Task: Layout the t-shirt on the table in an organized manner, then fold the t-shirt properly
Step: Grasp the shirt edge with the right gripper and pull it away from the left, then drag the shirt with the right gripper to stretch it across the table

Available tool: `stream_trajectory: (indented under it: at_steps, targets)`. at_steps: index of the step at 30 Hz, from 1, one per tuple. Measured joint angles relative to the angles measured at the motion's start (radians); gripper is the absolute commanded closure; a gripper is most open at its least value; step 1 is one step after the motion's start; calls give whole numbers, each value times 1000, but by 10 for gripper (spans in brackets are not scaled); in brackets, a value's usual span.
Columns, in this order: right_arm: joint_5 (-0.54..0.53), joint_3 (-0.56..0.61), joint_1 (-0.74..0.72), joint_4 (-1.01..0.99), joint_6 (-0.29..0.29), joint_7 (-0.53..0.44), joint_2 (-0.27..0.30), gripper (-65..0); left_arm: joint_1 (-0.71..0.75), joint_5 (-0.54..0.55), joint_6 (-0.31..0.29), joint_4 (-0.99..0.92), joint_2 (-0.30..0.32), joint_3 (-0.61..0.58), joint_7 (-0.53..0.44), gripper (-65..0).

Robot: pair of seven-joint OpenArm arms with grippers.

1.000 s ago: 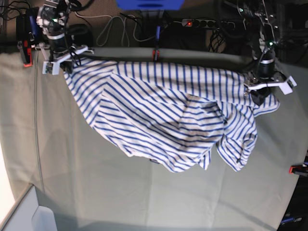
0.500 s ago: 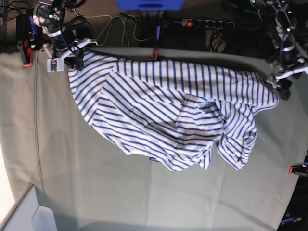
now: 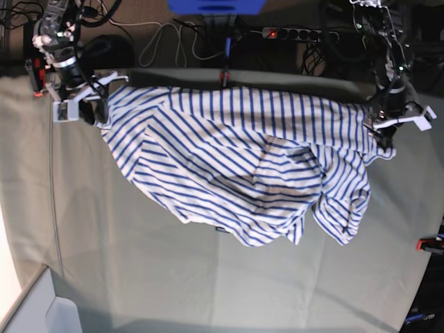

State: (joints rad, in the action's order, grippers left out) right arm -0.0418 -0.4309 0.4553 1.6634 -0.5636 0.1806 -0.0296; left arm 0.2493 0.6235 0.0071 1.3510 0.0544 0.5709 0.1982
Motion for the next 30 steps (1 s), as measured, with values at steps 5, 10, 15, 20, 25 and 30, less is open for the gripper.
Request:
stream_trajectory:
  at_steps: [5, 10, 15, 20, 25, 30]
  targets:
    - [0, 0, -80, 45, -1, -5, 1, -179, -14, -4, 0, -1, 1, -3, -3, 0]
    - [4, 51, -179, 30, -4, 1, 38, -179, 37, 6, 0, 9, 10, -1, 0, 0]
    - [42, 265, -356, -81, -11, 123, 128, -179, 98, 7, 6, 42, 34, 4, -4, 0]
    - [45, 404, -561, -354, -22, 143, 161, -179, 133, 9, -2, 89, 32, 1, -3, 0]
    - [48, 484, -768, -647, -21, 130, 166, -179, 135, 8, 3, 113, 27, 1, -4, 0]
    - [53, 565, -860, -819, -22, 137, 165, -179, 133, 9, 0, 123, 29, 1, -4, -6]
